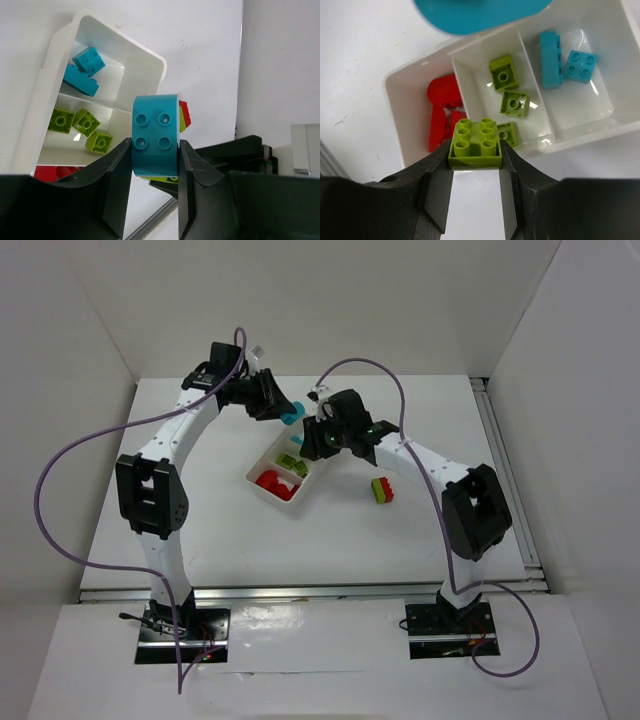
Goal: Sort the legos into containers by color
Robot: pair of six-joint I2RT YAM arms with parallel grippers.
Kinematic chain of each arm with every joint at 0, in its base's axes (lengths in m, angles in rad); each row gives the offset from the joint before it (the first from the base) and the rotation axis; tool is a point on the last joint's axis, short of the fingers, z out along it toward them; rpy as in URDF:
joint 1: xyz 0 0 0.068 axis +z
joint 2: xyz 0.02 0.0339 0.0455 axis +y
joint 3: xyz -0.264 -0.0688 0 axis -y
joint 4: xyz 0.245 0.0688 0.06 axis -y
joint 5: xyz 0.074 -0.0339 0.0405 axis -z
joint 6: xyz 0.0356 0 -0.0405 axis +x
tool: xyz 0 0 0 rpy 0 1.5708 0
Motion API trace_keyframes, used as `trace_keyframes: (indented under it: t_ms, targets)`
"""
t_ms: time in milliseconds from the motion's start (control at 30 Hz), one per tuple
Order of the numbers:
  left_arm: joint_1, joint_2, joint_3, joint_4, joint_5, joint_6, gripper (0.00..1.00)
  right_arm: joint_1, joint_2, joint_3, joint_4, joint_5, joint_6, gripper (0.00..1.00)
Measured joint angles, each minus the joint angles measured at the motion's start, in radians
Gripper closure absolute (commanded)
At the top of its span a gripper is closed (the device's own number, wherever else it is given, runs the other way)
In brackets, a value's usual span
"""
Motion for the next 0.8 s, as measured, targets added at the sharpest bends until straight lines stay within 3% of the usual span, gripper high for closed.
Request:
trace_keyframes:
  t_ms: [100, 200, 267, 300, 333, 433, 567, 800]
  targets:
    - [-0.002, 0.003, -0.005, 0.008, -0.01, -0.01, 1.0, 0.004, 0.065, 0.044, 0.009, 0.018, 0.002, 0.73]
    - [-0.003, 0.004, -0.014, 0.012, -0.044, -0.011, 1.0, 0.009, 0.13, 0.08, 0.014, 0.033, 0.004, 0.61]
    - [-0.003, 0.004, -0.018, 0.013, -0.066, -0.011, 1.0, 0.012, 0.157, 0.083, 0.02, 0.04, 0.011, 0.44]
    - [-0.002, 0.004, -0.02, 0.014, -0.072, -0.011, 1.0, 0.013, 0.171, 0.087, 0.018, 0.041, 0.016, 0.28]
    - [-0.003, 0.004, -0.021, 0.013, -0.077, -0.01, 1.0, 0.015, 0.185, 0.097, 0.013, 0.044, 0.023, 0.24]
    - [-0.002, 0.004, -0.022, 0.014, -0.082, -0.01, 1.0, 0.024, 0.208, 0.13, 0.006, 0.057, 0.023, 0.19]
    - [-0.002, 0.006, -0.022, 0.018, -0.083, -0.01, 1.0, 0.035, 0.173, 0.121, 0.008, 0.107, 0.026, 0.18]
    - [-0.008, 0.066, -0.002, 0.036, -0.084, -0.01, 1.0, 0.016, -0.115, -0.084, 0.019, 0.242, 0.056, 0.23]
